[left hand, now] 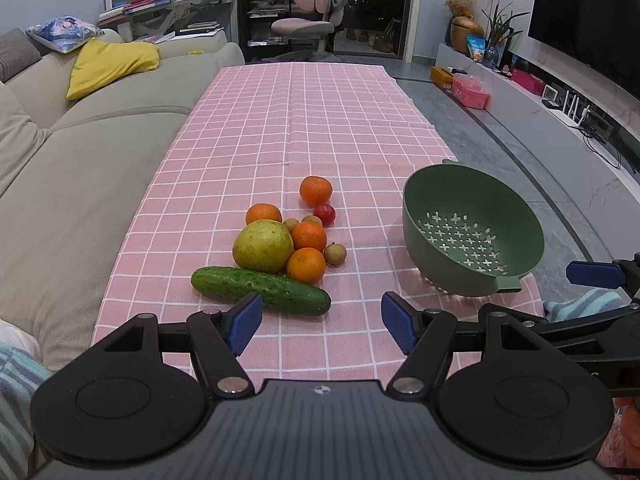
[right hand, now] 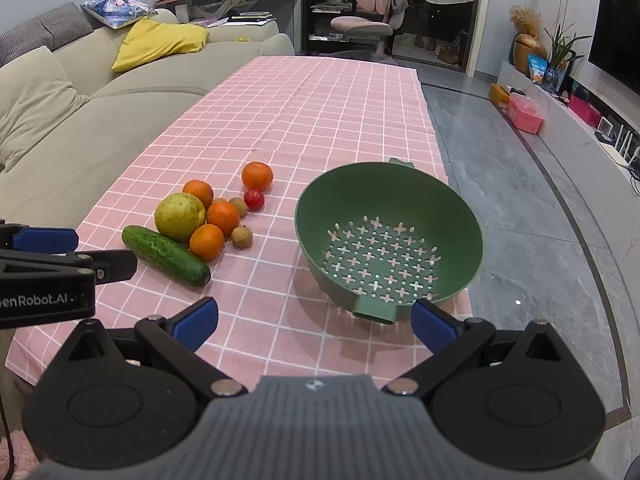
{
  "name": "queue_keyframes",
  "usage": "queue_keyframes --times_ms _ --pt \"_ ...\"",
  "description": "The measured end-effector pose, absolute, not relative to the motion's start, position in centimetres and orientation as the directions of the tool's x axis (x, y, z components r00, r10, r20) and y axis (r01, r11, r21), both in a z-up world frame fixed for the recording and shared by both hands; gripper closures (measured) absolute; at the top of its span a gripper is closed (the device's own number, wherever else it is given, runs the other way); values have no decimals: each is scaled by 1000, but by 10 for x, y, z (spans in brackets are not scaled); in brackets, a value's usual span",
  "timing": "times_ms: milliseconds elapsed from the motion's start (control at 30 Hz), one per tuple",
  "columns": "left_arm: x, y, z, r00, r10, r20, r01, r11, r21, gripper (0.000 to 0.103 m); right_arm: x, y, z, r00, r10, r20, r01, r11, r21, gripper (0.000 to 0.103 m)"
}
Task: Organize fruits
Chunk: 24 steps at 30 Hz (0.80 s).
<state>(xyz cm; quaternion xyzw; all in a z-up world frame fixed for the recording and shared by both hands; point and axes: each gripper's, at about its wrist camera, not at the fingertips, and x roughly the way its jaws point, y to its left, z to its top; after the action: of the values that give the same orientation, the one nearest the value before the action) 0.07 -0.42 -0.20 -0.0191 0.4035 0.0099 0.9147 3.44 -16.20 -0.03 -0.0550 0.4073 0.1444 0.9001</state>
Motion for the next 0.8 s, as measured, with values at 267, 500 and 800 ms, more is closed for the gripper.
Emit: queue_keyframes --times_ms 267,500,800 --pt "1 -5 -2 673 10 -740 -36 999 -19 23 35 -160 -2 621 210 -755 -310 951 9 4" --pt "0 -5 -2 673 7 -740 -31 999 -19 23 35 -160 -2 616 206 -760 -310 951 7 4" --pt "0 -5 -2 673 7 -739 -30 999 -18 23 35 -159 -2 615 204 -761 -311 950 4 4"
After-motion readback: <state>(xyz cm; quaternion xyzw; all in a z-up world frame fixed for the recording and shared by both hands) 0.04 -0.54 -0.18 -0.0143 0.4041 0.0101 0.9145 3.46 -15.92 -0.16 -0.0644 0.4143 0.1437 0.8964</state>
